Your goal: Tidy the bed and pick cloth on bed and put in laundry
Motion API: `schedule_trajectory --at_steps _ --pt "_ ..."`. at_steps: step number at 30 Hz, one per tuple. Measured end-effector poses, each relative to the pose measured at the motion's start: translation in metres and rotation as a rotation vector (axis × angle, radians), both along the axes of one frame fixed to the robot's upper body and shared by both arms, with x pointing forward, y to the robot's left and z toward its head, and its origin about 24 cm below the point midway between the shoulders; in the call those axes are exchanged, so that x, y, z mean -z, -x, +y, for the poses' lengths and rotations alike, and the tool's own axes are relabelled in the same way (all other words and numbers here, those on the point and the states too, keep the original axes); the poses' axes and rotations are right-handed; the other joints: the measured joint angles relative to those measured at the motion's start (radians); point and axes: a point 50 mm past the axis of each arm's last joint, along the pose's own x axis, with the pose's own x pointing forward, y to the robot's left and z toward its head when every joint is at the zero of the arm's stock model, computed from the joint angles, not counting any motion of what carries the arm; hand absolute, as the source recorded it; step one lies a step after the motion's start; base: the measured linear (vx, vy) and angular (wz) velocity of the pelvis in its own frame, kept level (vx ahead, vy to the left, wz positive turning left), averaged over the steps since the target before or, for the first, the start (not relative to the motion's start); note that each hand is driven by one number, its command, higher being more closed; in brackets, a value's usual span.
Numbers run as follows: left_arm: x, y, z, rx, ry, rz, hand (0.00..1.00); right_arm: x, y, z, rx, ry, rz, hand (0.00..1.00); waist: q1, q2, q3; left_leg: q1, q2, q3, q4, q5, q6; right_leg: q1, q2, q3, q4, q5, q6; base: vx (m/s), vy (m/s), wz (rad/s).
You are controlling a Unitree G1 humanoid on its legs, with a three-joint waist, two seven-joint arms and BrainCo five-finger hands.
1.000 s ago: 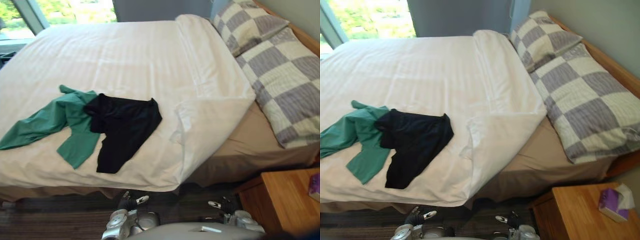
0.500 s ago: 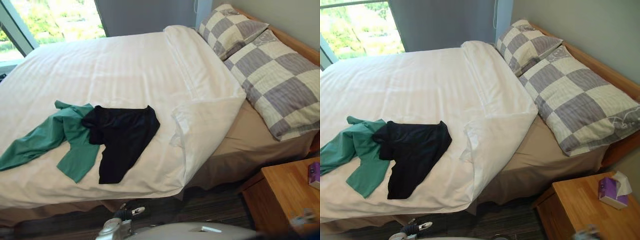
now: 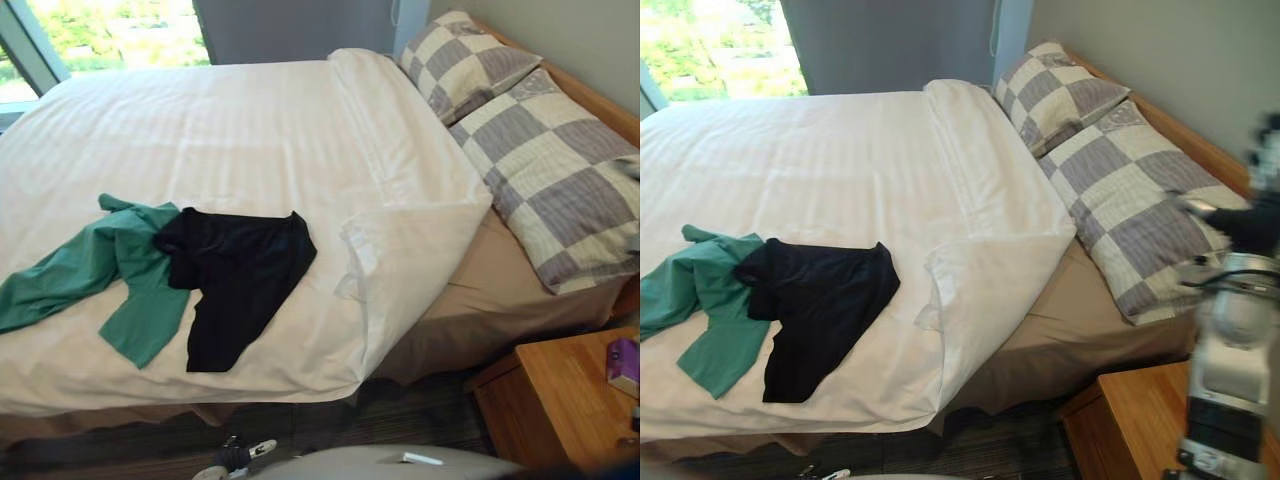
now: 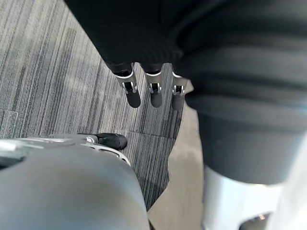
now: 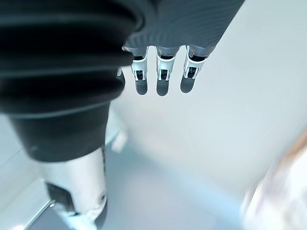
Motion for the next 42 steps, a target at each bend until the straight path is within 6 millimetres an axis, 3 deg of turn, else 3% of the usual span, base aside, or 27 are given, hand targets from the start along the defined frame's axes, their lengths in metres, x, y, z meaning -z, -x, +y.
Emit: schedule_trajectory --at_steps 1,2,7,12,15,17,19,22,26,30,36,42 --pt "-0.001 -0.001 -0.001 0.012 -0.005 -0.004 0.00 0.013 -0.009 0.029 -0.112 0.050 0.088 0.00 0.007 0.000 0.000 -0.004 0.000 -0.006 0.003 0.008 -0.004 0.001 0.000 0.000 0.001 0.002 -0.003 0.00 -0.009 0.24" --pt "-0.001 0.000 -0.001 0.010 -0.008 -0.006 0.00 0.023 -0.014 0.044 -0.168 0.074 0.145 0.00 0.017 0.000 0.000 -0.004 0.000 -0.010 0.003 0.011 -0.002 0.002 0.001 0.000 0.002 0.002 -0.003 -0.04 -0.019 0.16" --pt "-0.001 0.001 -0.001 0.007 -0.019 -0.001 0.00 0.085 -0.043 0.100 -0.290 0.201 0.491 0.00 0.043 0.002 0.005 -0.005 0.000 -0.060 -0.002 0.033 -0.001 0.033 0.002 -0.051 -0.001 -0.002 -0.006 -0.10 -0.037 0.29" --pt "-0.002 -0.007 -0.002 0.029 -0.025 -0.019 0.00 0.134 -0.062 0.118 -0.220 0.346 0.732 0.00 0.080 0.018 0.041 -0.049 0.002 -0.086 -0.002 0.041 -0.001 0.012 0.002 -0.095 -0.007 -0.015 -0.007 -0.16 -0.013 0.33" --pt "-0.007 -0.029 0.001 0.049 -0.036 -0.069 0.00 0.154 -0.075 0.114 -0.099 0.420 0.827 0.00 0.113 0.000 0.086 -0.114 0.014 -0.088 -0.002 0.051 0.001 -0.033 0.013 -0.109 -0.020 -0.012 -0.004 -0.08 -0.002 0.37" --pt "-0.012 -0.048 0.006 0.049 -0.050 -0.111 0.00 0.145 -0.092 0.111 -0.014 0.437 0.823 0.00 0.140 -0.013 0.141 -0.160 0.027 -0.088 -0.001 0.094 0.000 -0.067 0.022 -0.113 -0.021 0.018 -0.014 -0.05 -0.003 0.29" --pt "-0.023 -0.072 0.018 0.045 -0.080 -0.175 0.00 0.123 -0.115 0.106 0.081 0.431 0.778 0.00 0.172 -0.060 0.220 -0.221 0.043 -0.098 0.004 0.127 -0.007 -0.114 0.041 -0.128 -0.029 0.060 -0.030 -0.03 -0.023 0.27" --pt "-0.034 -0.097 0.020 0.055 -0.093 -0.253 0.00 0.100 -0.129 0.100 0.162 0.406 0.715 0.00 0.194 -0.082 0.279 -0.239 0.043 -0.114 0.005 0.145 0.000 -0.117 0.045 -0.133 -0.039 0.076 -0.029 0.05 -0.004 0.25" --pt "-0.043 -0.111 0.020 0.055 -0.108 -0.306 0.00 0.067 -0.140 0.100 0.229 0.401 0.595 0.00 0.202 -0.074 0.306 -0.253 0.041 -0.115 0.005 0.144 -0.001 -0.131 0.047 -0.132 -0.039 0.085 -0.032 0.04 0.004 0.02" --pt "-0.047 -0.119 0.022 0.036 -0.122 -0.328 0.00 0.035 -0.144 0.081 0.321 0.420 0.489 0.00 0.211 -0.070 0.313 -0.283 0.048 -0.111 0.005 0.138 -0.009 -0.165 0.048 -0.124 -0.037 0.088 -0.036 0.00 -0.001 -0.02" --pt "-0.049 -0.125 0.018 0.033 -0.119 -0.331 0.00 -0.015 -0.130 0.089 0.315 0.418 0.243 0.00 0.192 -0.063 0.336 -0.281 0.063 -0.097 0.005 0.136 -0.013 -0.178 0.059 -0.104 -0.021 0.089 -0.039 0.00 -0.016 -0.09" --pt "-0.056 -0.140 0.016 0.037 -0.120 -0.344 0.00 -0.002 -0.124 0.087 0.333 0.454 0.323 0.00 0.191 -0.070 0.340 -0.278 0.081 -0.085 0.004 0.134 -0.017 -0.186 0.076 -0.071 -0.012 0.090 -0.040 0.01 -0.021 -0.08"
